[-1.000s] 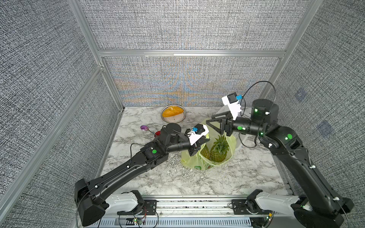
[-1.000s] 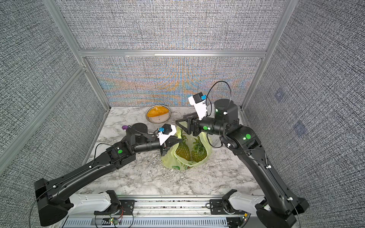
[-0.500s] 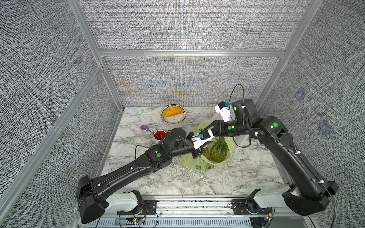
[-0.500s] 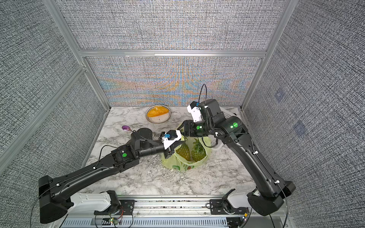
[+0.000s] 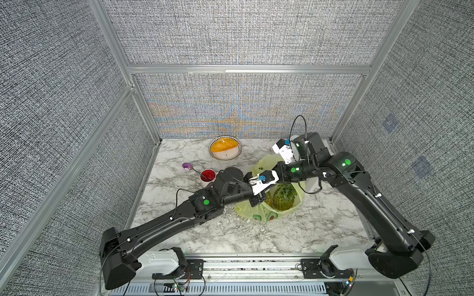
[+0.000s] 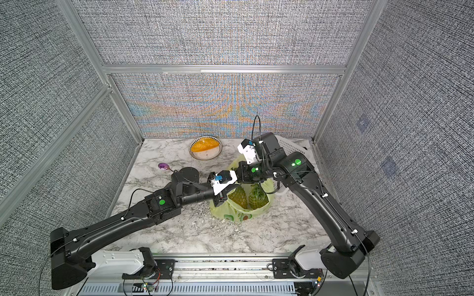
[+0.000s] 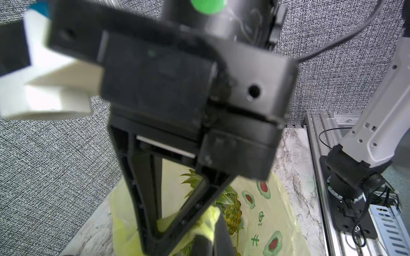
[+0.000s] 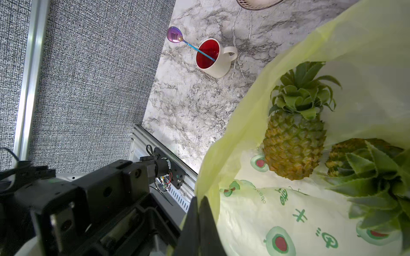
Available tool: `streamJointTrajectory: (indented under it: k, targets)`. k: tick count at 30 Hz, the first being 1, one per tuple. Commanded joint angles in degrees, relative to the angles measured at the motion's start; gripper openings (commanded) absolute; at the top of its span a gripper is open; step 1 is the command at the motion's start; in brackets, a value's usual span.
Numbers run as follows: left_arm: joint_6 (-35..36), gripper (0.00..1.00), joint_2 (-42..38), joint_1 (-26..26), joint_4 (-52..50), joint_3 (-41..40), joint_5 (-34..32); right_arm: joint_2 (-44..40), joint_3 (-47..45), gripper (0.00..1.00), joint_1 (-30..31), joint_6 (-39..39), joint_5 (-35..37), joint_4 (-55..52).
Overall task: Place the pineapple into a plastic bag & tie a knot
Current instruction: Cross the plastic bag at the center of the board.
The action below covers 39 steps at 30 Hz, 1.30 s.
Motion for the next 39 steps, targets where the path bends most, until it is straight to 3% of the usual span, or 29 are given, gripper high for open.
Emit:
streamJointTrajectory:
  k: [1, 3, 7, 9, 14, 18, 19, 25, 34, 39]
  targets:
    - [-1.3, 0.0, -0.4, 0.1, -0.5, 0.6, -2.1, -0.9, -0.2, 0.0, -0.2, 0.0, -1.7, 1.1]
    - [-1.7, 0.06, -1.3, 0.1, -1.5, 0.2, -2.4, -1.2, -0.1, 0.0, -0.8, 0.0, -1.3, 1.2]
    - [-3.2, 0.39, -5.1, 0.1, -6.3, -1.1, -2.8, -2.0, -0.2, 0.0, -1.8, 0.0, -0.1, 2.0]
    - [-3.8, 0.48, -7.9, 0.1, -7.7, -2.7, -2.9, -2.3, -0.7, 0.0, -2.0, -0.2, -0.1, 2.7]
    - [-4.0, 0.73, -15.1, 1.0, -2.7, -9.7, -8.7, -2.5, -1.5, 0.0, -2.1, -1.4, -1.4, 3.7]
    - [-2.9, 0.85, -12.9, 5.3, 1.7, -10.1, -1.3, -3.1, -1.8, 0.0, -2.0, -3.1, -3.5, 5.1]
    - [-1.6, 0.99, -11.3, 5.6, 2.6, -9.4, 0.1, -3.4, -2.0, 0.0, -2.0, -3.4, -3.6, 5.4]
    - [-0.8, 1.0, -4.0, 6.3, 14.6, -7.9, 4.4, -4.1, -2.2, 0.0, -2.0, -5.3, -5.2, 5.0]
    - [-2.4, 1.0, 1.3, 8.5, 20.1, -7.7, 10.4, -5.0, -2.7, 0.0, -2.4, -8.2, -9.3, 5.0]
    - [-2.4, 0.84, 3.5, 10.1, 18.7, -6.7, 16.3, -5.2, -2.1, 0.0, -4.5, -9.8, -11.5, 4.3]
